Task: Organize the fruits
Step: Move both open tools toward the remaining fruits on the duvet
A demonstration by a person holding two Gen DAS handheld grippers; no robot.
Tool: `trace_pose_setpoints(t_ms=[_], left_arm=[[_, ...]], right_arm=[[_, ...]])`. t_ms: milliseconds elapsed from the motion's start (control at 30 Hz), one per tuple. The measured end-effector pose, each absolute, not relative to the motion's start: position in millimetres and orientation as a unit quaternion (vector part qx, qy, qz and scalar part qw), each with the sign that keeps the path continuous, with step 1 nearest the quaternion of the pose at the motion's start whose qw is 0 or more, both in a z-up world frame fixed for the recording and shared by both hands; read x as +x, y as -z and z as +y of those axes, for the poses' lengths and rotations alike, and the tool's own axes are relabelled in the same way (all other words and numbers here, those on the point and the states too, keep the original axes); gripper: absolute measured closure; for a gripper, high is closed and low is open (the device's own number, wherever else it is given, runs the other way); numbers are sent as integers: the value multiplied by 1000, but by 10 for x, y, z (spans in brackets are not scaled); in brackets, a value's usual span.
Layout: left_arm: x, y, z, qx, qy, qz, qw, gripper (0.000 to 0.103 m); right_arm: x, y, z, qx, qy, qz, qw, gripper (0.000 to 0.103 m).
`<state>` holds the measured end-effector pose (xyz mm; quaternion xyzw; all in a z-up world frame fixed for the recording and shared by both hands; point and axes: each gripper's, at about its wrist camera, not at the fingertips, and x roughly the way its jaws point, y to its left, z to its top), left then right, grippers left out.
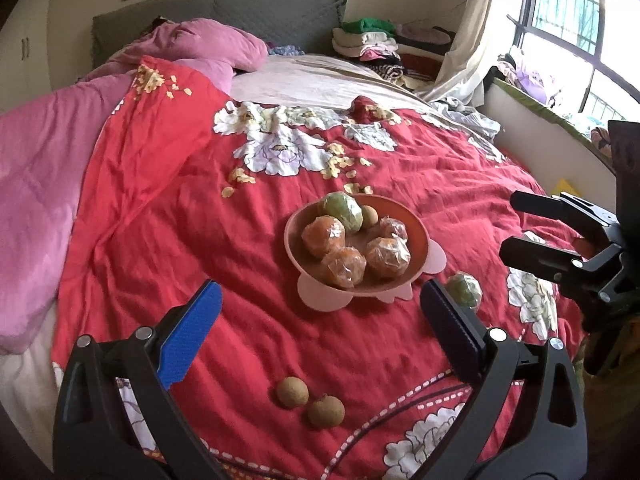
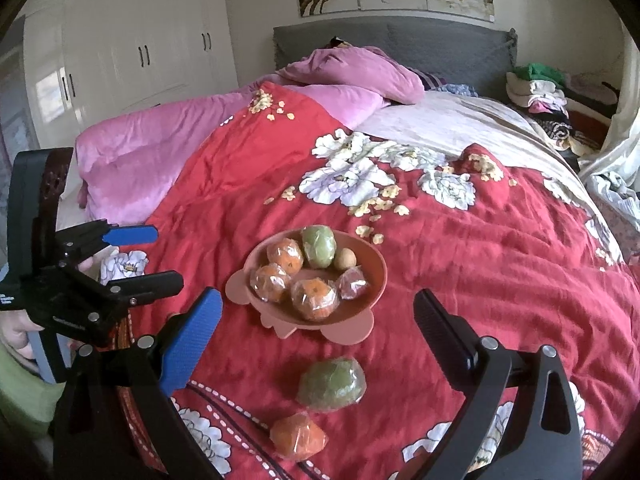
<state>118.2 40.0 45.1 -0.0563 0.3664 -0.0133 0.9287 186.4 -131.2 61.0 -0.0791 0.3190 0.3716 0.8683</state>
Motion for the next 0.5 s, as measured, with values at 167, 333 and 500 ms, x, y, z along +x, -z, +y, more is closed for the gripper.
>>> trace_pose_setpoints(t_ms=[167, 333, 500], left_arm=[[1124, -426, 376, -53, 10, 369, 928, 10], [1053, -402, 389, -55, 7, 374, 926, 10], [1000, -400, 378, -55, 4, 376, 925, 10]], right_arm=[[1827, -583, -1324, -80, -370, 321, 868, 7], [1791, -559, -1348, -78, -368, 323, 868, 7], [1764, -532, -1373, -76, -368, 326, 868, 6]])
